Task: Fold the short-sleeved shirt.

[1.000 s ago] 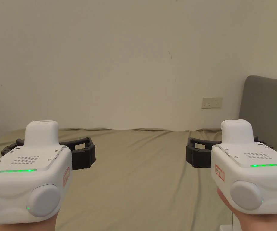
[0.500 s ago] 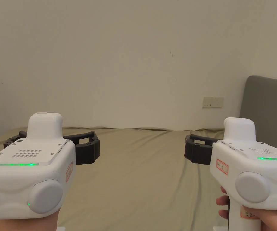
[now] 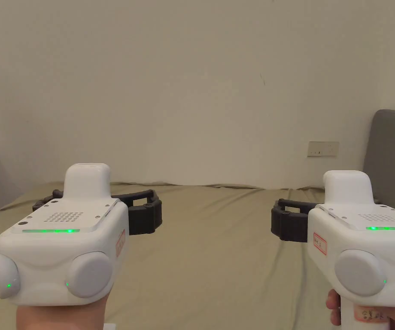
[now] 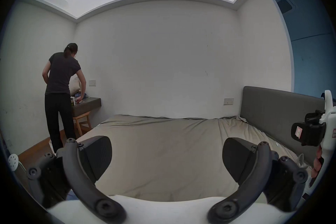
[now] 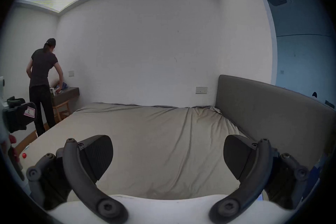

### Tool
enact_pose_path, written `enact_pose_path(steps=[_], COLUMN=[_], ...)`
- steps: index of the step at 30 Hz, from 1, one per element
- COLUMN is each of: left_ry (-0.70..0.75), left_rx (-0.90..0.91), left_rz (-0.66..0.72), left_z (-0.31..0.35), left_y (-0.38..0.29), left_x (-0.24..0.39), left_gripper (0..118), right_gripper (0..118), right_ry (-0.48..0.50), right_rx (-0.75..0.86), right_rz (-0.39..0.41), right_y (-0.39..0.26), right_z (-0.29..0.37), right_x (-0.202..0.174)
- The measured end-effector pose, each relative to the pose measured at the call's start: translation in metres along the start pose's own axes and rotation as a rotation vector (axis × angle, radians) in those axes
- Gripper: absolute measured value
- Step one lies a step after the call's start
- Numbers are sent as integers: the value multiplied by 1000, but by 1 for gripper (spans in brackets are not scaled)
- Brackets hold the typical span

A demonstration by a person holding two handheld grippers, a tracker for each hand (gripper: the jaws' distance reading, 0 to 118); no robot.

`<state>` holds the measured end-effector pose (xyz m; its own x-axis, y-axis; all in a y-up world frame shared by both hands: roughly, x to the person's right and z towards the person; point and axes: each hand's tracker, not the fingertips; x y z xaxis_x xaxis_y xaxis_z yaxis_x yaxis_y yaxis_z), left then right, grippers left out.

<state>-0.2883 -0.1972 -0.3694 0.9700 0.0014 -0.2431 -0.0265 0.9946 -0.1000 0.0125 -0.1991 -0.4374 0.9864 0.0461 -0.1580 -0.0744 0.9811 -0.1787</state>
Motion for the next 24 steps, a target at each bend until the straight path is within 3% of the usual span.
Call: enact_pose_path(steps=[3, 8, 11, 24], left_ry=[-3, -2, -1, 2], left_rx=[-3, -7, -8, -4], left_rz=[-2, -3, 2, 5], left_z=[1, 1, 1, 2], left_y=[0, 0, 0, 2], left_x=[1, 2, 2, -1], left_gripper=[118, 118, 118, 118], right_gripper=[118, 118, 118, 118], right_ry=[-38, 21, 51, 29], right_rx=[22, 0, 41, 40], right_rz=[22, -28, -6, -10], right_y=[2, 7, 5, 7], right_z=[1, 1, 4, 8], right_x=[-5, -4, -1, -2])
